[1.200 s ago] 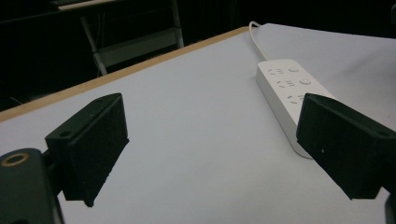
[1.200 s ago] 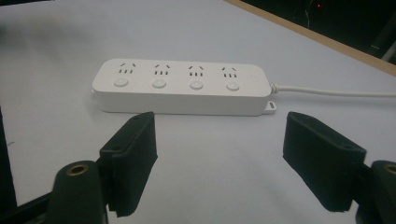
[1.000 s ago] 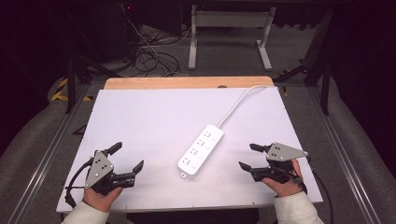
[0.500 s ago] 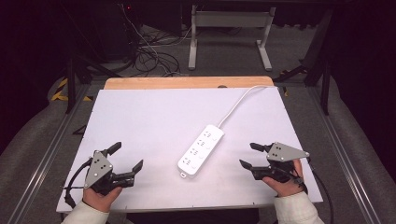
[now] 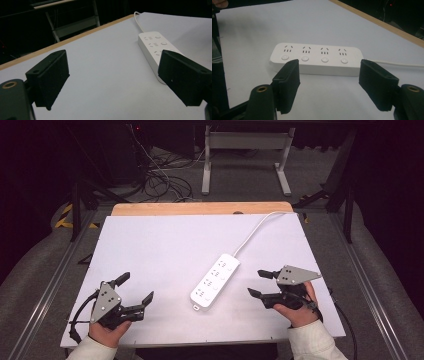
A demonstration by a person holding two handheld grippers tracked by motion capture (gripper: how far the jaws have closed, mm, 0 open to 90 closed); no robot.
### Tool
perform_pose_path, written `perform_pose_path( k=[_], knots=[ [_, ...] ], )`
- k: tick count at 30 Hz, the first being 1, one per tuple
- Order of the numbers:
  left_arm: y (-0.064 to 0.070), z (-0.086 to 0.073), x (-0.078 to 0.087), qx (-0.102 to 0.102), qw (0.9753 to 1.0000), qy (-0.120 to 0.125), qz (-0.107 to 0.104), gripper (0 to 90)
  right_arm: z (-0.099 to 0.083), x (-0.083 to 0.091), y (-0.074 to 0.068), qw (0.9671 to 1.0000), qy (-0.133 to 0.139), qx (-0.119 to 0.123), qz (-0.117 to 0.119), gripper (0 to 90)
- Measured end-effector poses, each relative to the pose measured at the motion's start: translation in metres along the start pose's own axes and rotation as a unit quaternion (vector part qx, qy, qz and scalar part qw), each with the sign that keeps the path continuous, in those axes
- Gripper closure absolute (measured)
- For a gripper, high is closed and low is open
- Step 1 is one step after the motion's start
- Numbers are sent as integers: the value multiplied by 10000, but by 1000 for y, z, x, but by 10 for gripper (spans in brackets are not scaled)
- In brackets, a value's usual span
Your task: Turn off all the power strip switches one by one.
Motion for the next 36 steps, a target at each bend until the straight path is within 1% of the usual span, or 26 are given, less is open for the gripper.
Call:
perform_pose_path(
  k=[4, 6, 9, 10, 16, 18, 19, 22, 26, 27, 29, 32, 33, 34, 35, 36],
  knots=[
    [0, -1, -1, 7, 10000, -15, -15, 102, 9, -9, -4, 9999, -35, 69, 104, 350],
    [0, -1, -1, 0, 10000, -11, -7, 102, 13, -14, -7, 9997, -51, 111, 230, 377],
    [0, -1, 0, -14, 10000, -22, -6, 103, 17, -18, -10, 9994, -71, 150, 309, 397],
    [0, -1, 0, -41, 10000, -28, 6, 103, 20, -22, -12, 9991, -84, 194, 381, 410],
    [0, 0, 0, -63, 10000, -24, 23, 103, 28, -30, -17, 9985, -94, 261, 472, 416],
    [0, 0, 0, -67, 10000, -20, 25, 103, 32, -36, -21, 9979, -104, 320, 555, 439],
    [0, 0, 0, -67, 10000, -24, 21, 103, 32, -36, -21, 9979, -104, 320, 555, 439],
    [1, -1, -1, -32, 10000, -52, 2, 103, 36, -42, -26, 9967, -149, 386, 695, 471],
    [1, -1, -1, -47, 10000, -50, 10, 103, 39, -48, -32, 9954, -192, 447, 827, 509],
    [1, -1, -1, -57, 10000, -49, 16, 104, 41, -51, -34, 9946, -208, 411, 925, 516],
    [1, -1, -1, -50, 10000, -44, 20, 103, 42, -52, -35, 9943, -212, 404, 964, 517],
    [1, -1, -1, -50, 10000, -57, 10, 103, 44, -55, -38, 9937, -228, 390, 1025, 545],
    [1, -1, -1, -50, 10000, -57, 10, 103, 44, -56, -39, 9934, -237, 364, 1060, 596],
    [1, -2, -1, -47, 10000, -68, -4, 103, 44, -56, -40, 9924, -243, 243, 1178, 669],
    [1, -2, -2, -93, 9999, -98, -2, 103, 44, -56, -40, 9924, -243, 243, 1178, 669],
    [1, -2, -2, -77, 9999, -104, -2, 103, 43, -56, -43, 9902, -245, -24, 1377, 748]
  ],
)
Point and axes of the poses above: each handheld gripper's, and its own axes: x roughly backward along the jaws, z roughly out of its top, y roughly to its right, the point moved 6 cm from there along -x, roughly forward along the jaws
